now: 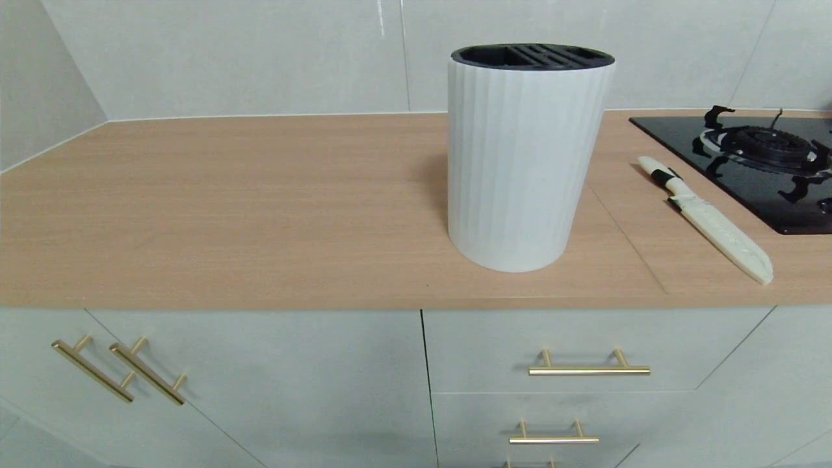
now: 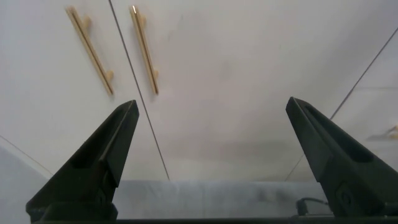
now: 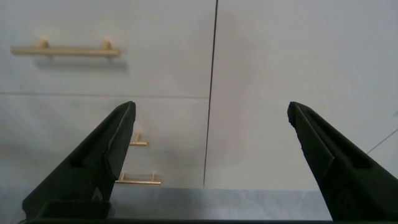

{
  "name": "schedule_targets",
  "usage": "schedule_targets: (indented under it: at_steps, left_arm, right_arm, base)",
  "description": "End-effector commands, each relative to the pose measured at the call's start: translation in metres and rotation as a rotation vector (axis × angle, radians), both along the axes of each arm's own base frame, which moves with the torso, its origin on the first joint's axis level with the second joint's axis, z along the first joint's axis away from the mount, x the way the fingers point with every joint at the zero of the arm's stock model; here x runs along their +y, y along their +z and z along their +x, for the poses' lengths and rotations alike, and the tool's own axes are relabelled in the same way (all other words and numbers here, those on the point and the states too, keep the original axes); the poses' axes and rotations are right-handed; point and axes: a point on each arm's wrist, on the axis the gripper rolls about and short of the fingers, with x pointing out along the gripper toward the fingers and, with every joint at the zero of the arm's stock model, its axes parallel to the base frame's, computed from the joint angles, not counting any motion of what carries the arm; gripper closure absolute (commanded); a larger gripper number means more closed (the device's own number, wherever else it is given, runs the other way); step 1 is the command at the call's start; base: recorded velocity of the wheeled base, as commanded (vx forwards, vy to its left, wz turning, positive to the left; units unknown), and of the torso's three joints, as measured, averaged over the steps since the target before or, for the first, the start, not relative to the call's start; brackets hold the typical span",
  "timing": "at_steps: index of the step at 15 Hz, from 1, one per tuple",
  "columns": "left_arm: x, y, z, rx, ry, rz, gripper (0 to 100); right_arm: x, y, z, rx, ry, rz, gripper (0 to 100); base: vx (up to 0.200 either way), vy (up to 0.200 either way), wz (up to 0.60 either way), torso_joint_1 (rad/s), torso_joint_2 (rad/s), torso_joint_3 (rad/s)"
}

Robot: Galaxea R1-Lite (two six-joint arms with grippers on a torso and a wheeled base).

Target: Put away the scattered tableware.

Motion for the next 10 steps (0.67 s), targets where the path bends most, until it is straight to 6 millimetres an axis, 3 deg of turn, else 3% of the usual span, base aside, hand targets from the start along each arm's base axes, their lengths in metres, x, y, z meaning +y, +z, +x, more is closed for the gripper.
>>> schedule_targets:
  at_steps: [1,10]
  left_arm:
    - [0.0000,0.0000,0.0000,0.000,0.002,0.000,0]
    - [0.0000,0.0000,0.0000,0.000,0.002,0.000,0]
  right_arm:
    - [0.0000,0.0000,0.0001,0.002,0.000,0.000,0]
    - [0.0000,0.0000,0.0001,0.002,0.000,0.002,0]
  base:
    - [0.000,0.000,0.00,0.188,-0.48,-0.286]
    - [0.000,0.000,0.00,0.207,-0.49,-0.276]
